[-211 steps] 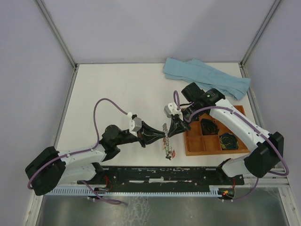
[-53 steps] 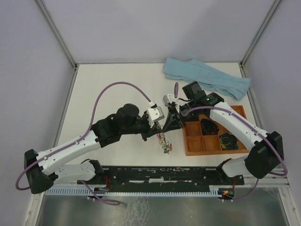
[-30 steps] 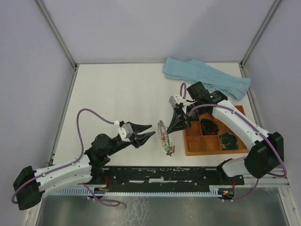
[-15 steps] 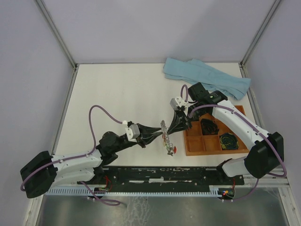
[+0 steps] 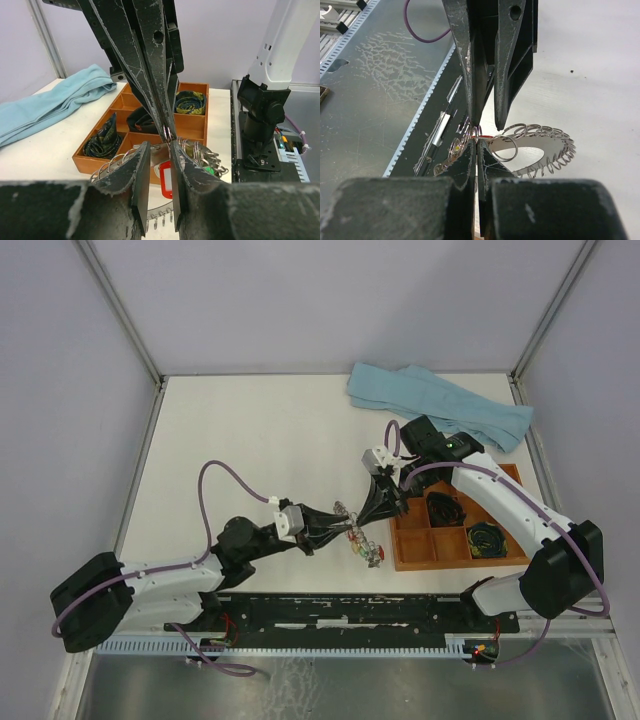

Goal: Remove the keys from the keyring

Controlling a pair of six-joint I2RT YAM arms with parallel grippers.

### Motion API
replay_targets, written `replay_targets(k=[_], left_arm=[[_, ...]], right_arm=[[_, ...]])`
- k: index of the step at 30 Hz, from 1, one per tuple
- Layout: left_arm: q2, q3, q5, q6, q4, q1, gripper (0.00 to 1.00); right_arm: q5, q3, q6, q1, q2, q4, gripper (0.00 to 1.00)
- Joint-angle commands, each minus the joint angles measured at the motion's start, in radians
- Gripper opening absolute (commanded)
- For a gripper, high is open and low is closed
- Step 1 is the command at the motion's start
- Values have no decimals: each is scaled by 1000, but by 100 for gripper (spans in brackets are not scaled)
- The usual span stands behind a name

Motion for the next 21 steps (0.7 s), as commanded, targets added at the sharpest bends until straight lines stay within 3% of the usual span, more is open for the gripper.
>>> replay_targets(k=[1,21], left_arm=[[22,42,48,-19,62,-3,30],[52,44,51,-64,81,-4,32]], right_arm=[[-80,41,-21,-1,-16,3,1],[-51,41,37,-1,-15,43,1]])
